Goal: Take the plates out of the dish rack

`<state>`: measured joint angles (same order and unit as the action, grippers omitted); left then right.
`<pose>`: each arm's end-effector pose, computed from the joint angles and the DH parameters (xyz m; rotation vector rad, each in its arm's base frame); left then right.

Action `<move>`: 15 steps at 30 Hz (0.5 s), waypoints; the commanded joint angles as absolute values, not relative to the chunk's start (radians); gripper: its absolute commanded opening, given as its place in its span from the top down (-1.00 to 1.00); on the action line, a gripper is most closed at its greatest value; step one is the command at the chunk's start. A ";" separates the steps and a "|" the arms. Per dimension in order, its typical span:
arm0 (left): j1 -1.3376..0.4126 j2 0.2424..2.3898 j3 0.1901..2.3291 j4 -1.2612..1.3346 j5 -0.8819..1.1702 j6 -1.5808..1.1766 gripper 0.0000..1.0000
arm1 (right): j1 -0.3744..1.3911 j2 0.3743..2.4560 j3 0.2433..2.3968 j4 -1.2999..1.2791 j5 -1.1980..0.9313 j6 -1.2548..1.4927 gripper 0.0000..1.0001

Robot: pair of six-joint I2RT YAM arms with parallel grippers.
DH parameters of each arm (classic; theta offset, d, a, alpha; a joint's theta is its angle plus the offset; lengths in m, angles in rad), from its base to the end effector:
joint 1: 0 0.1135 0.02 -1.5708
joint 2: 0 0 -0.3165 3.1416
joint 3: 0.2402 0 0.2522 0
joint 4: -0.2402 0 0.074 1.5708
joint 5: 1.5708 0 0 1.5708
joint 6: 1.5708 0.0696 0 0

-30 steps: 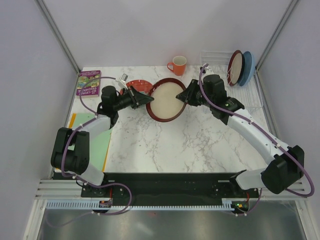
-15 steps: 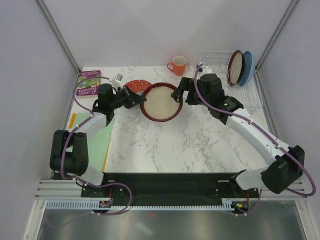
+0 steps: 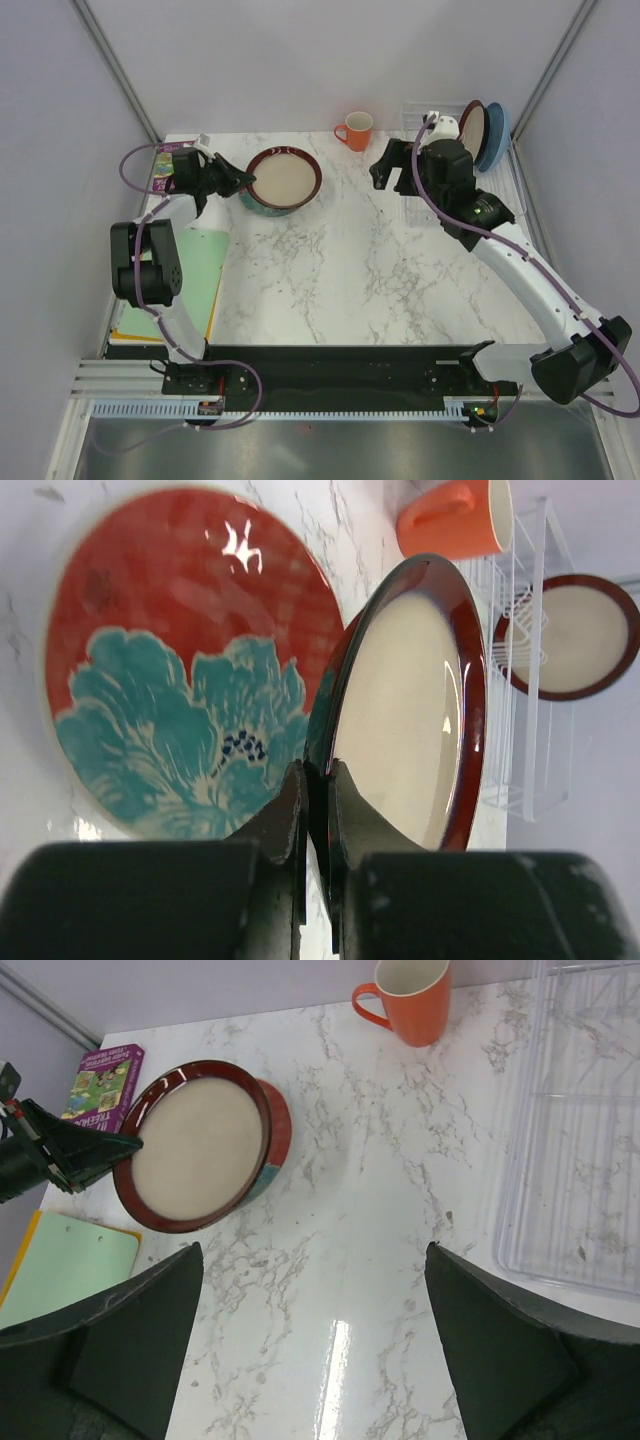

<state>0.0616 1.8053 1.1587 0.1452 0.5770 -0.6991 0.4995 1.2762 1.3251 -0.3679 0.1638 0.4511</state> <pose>0.4427 -0.0107 0.2580 -0.4367 2.0862 -0.9812 0.2734 0.1363 0.4435 0.0672 1.9145 0.4930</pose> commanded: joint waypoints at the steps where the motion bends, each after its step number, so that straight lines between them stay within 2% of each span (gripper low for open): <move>1: 0.080 1.854 1.299 0.215 0.641 -0.713 0.96 | 0.466 1.275 1.330 -0.376 0.199 0.410 -0.96; 15: 0.104 2.017 1.371 0.167 0.600 -0.635 0.95 | 0.298 1.313 1.358 -0.377 0.153 0.356 -0.96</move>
<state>0.0963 2.0216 1.2854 0.0994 0.5667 -0.6548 0.3344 1.3098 1.3247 -0.3817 0.1646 0.3962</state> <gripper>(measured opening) 0.088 0.982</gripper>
